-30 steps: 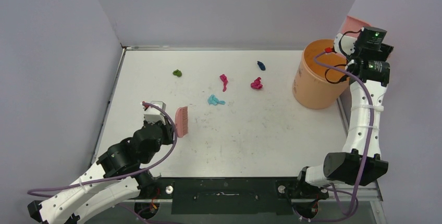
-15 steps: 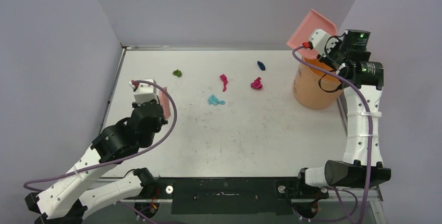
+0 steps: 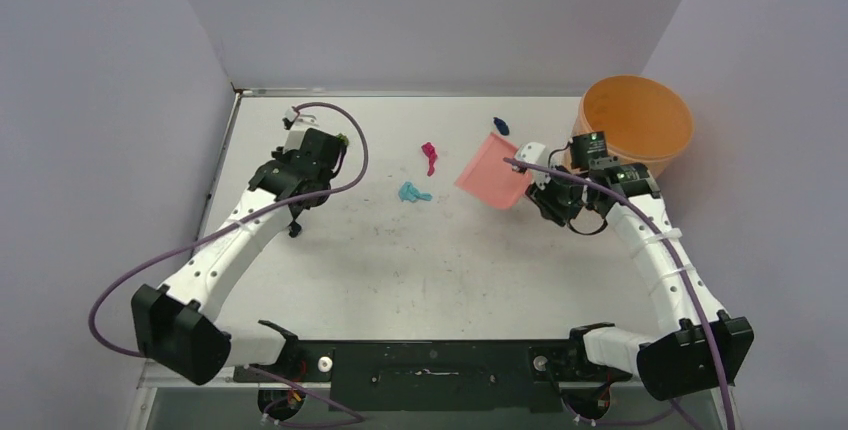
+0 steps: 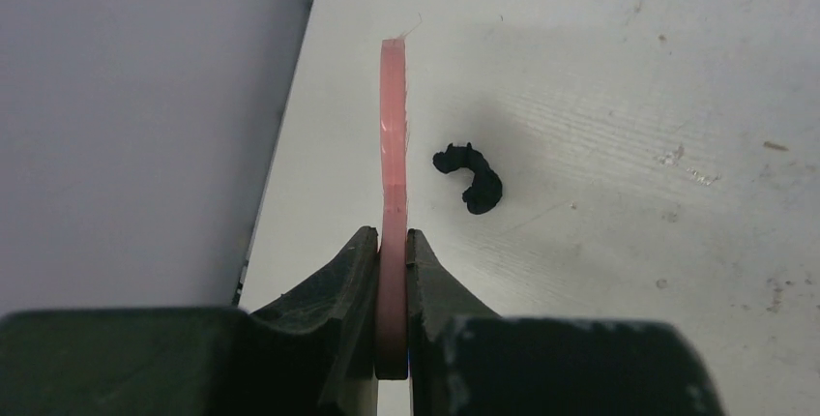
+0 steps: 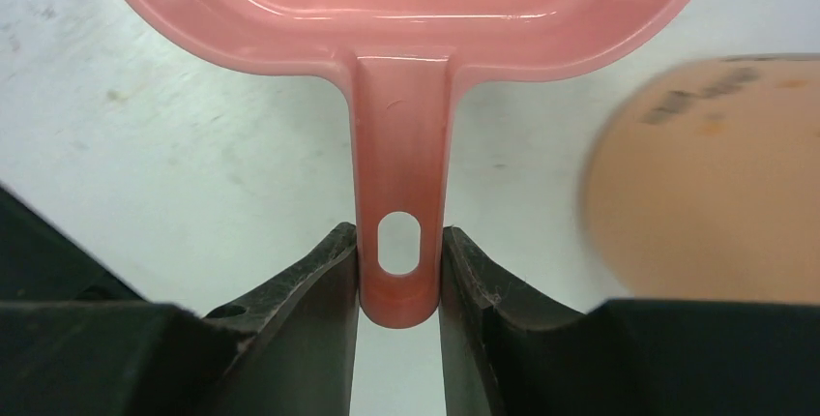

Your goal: Sweep away the paper scraps from the table

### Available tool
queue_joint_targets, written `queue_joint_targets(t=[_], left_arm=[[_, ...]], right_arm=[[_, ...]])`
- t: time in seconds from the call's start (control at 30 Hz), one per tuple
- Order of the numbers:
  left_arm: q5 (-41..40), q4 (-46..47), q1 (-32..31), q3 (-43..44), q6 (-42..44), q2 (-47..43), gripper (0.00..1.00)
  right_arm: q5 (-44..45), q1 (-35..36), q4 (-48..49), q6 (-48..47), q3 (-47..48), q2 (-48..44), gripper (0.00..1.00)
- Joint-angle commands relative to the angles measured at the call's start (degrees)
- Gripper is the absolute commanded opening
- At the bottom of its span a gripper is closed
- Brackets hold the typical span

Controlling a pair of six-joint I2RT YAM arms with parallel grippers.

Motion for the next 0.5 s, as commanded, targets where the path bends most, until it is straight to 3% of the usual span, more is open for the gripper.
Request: queue_joint_targets(t=[0.0,0.17,0.47], left_arm=[[4.8,0.3,2.5,0.6,6.6,5.6,0.00],[16.1,3.2,3.3,-0.2,10.6,9.6,0.00],[36.0,4.9,2.0,0.8,7.3,12.8,0.00]], right_arm=[[-4.0,3.3,3.2,4.6,-7.6,-3.6,0.05],[1.8,6.7,0.9,4.8,-10.9,-2.4,0.05],[9.1,6.9,-0.3,5.3,-15.7,-4.3,0.06]])
